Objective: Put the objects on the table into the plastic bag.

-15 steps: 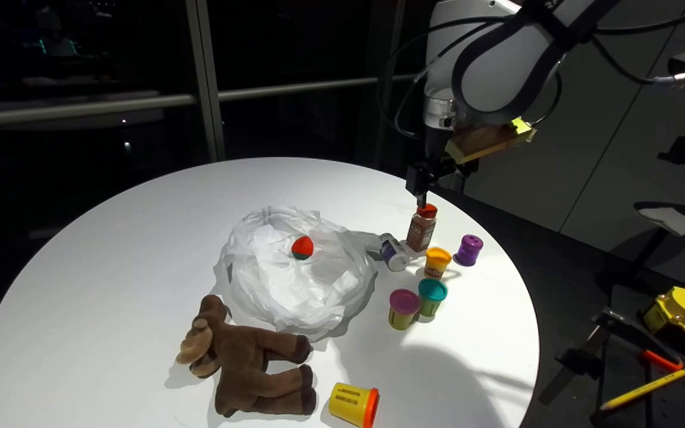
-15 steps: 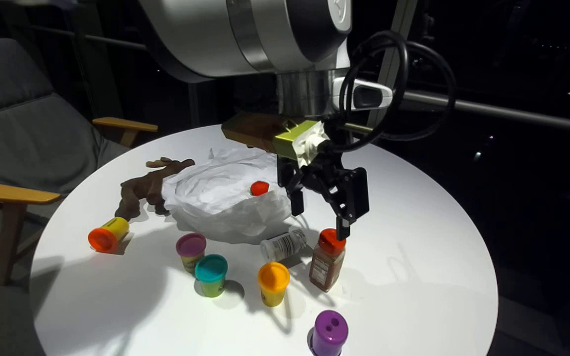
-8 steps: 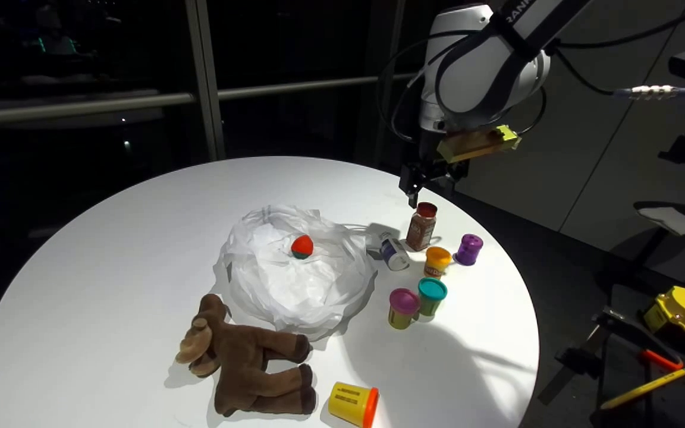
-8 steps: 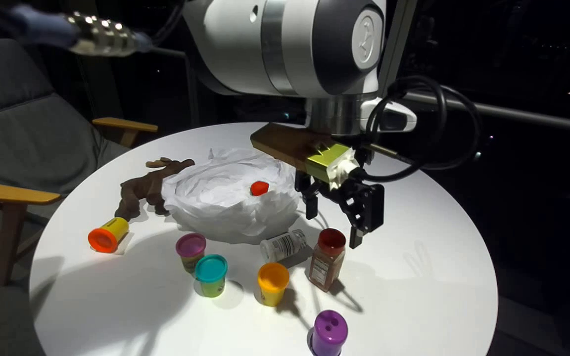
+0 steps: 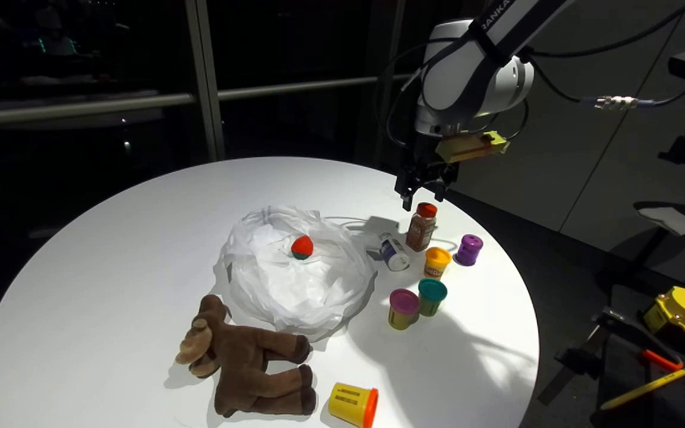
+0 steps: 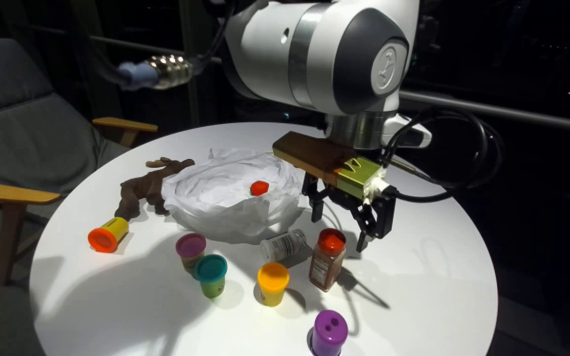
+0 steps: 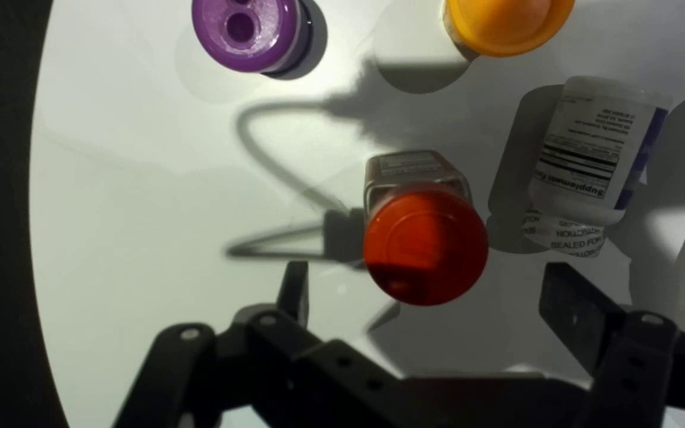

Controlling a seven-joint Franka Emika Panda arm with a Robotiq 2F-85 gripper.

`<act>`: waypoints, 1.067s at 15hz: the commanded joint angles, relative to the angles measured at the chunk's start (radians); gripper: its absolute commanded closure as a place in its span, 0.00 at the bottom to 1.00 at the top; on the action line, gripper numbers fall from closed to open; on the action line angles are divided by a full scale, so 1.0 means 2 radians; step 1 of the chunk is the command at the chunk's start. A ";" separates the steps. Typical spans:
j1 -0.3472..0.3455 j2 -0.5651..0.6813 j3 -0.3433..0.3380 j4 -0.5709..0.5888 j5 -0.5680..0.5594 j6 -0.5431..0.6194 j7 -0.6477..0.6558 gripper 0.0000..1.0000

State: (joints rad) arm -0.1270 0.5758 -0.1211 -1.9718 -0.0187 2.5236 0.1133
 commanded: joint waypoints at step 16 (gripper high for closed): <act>-0.002 0.015 0.002 0.000 0.002 -0.024 -0.030 0.58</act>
State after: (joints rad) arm -0.1290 0.6265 -0.1169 -1.9598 -0.0183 2.4847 0.0730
